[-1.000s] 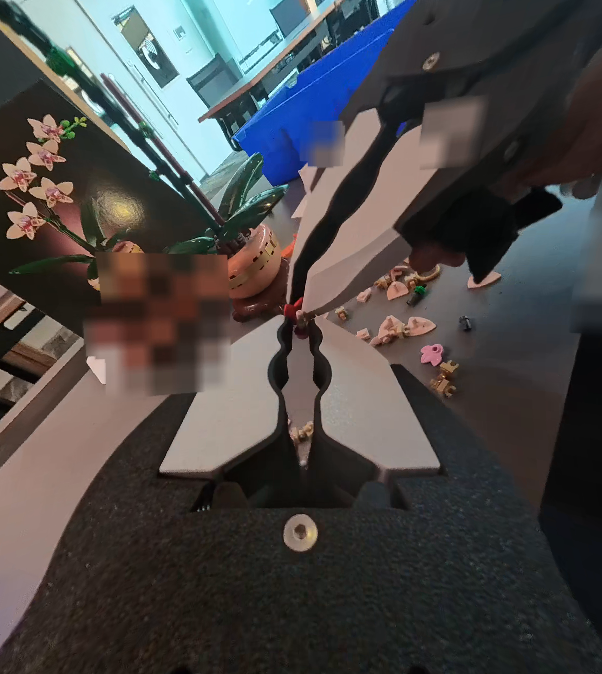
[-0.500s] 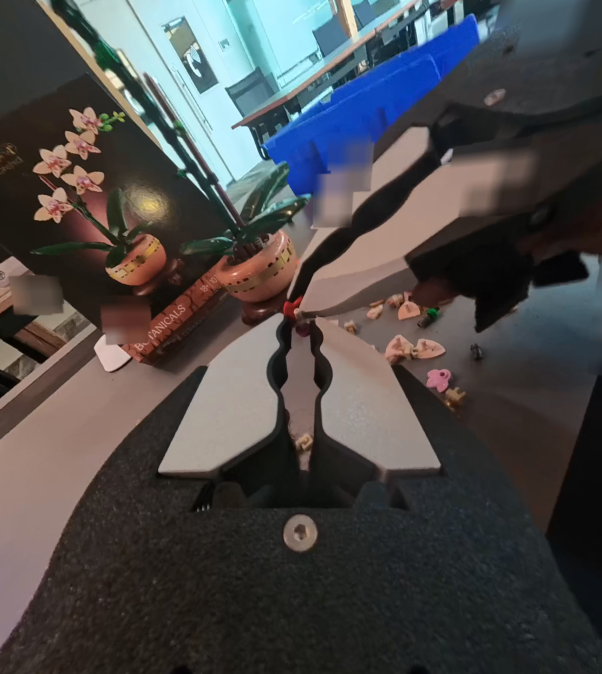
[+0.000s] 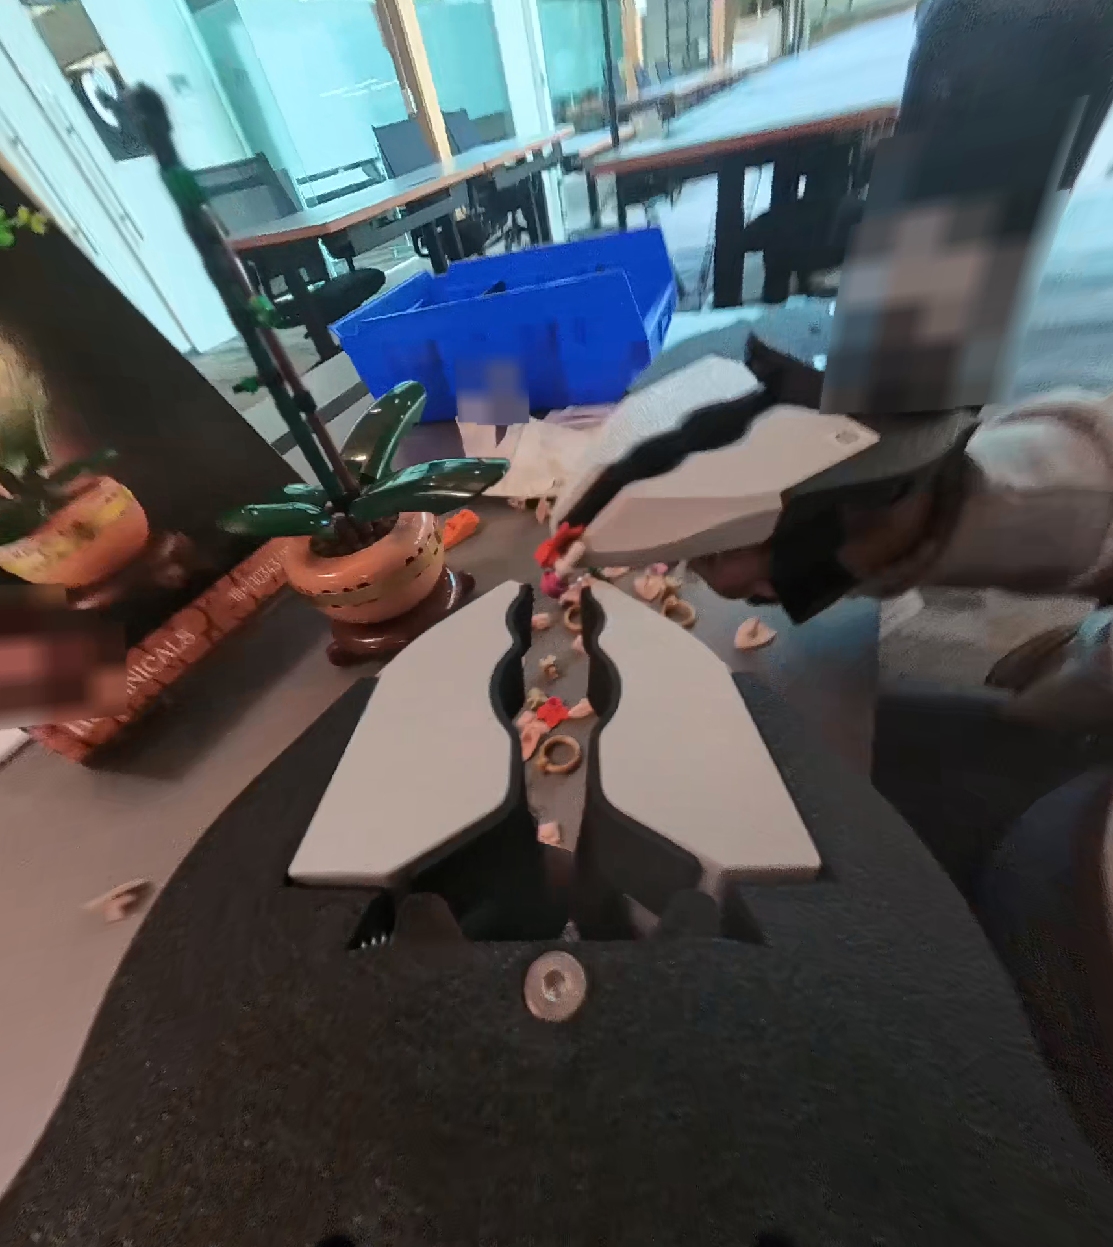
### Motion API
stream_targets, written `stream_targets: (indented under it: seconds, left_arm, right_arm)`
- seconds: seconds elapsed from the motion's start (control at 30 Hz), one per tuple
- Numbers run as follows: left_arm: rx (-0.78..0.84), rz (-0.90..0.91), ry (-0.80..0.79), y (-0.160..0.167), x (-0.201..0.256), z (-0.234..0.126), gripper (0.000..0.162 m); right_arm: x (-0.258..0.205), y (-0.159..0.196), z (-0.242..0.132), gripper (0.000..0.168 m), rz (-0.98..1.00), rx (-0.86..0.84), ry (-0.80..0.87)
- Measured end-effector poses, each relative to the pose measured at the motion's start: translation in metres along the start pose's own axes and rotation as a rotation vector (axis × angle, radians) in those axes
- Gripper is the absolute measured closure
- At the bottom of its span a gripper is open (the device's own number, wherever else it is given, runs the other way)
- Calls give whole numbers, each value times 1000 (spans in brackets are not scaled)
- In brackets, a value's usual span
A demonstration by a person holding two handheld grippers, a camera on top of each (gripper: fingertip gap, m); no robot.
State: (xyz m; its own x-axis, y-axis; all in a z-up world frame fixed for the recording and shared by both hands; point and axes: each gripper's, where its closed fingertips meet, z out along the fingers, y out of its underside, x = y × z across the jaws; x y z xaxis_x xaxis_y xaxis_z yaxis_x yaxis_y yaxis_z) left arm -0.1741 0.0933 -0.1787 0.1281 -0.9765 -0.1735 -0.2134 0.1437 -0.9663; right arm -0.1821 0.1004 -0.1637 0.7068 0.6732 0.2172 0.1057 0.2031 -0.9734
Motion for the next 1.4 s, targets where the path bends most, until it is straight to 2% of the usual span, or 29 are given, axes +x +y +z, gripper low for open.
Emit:
stream_targets:
  seconds: [0.07,0.2,0.3,0.37,0.43,0.57,0.6,0.63,0.7,0.77,0.97,1.13,1.33,1.4]
  left_arm:
    - [-54,106,-32,3,0,3,157]
    - [-88,214,-82,2,0,5,162]
    - [-139,454,9,7,34,13,162]
    - [-234,547,-104,18,24,20,162]
    - [-253,434,-96,24,12,17,162]
    - [-45,-45,-25,7,0,3,162]
    - [-9,-241,47,6,3,3,155]
    - [33,-467,147,2,7,3,137]
    - [163,-879,359,-14,10,0,114]
    - [247,-1060,430,-20,7,0,120]
    - [271,-1020,346,-24,6,3,132]
    - [255,-1033,397,-30,11,3,150]
    - [245,-990,410,-32,18,5,149]
    - [249,-953,393,-32,20,6,144]
  right_arm:
    - [0,0,-1,168,-5,0,0]
    - [6,1,-4,168,-25,-7,57]
    - [6,9,-2,168,-83,-80,86]
    - [1,4,0,168,-88,-64,60]
    - [7,10,-1,168,-81,-88,88]
    - [11,4,-9,168,63,11,72]
    - [12,-1,-10,168,60,46,78]
    - [12,-4,-10,168,22,58,90]
    - [11,-11,-10,168,-114,76,117]
    - [6,-15,-8,168,-248,69,130]
    - [5,-16,-8,168,-555,-1,174]
    - [4,-16,-11,168,-729,-20,132]
    - [0,-19,-17,168,-706,26,49]
    - [-1,-20,-19,168,-671,52,32]
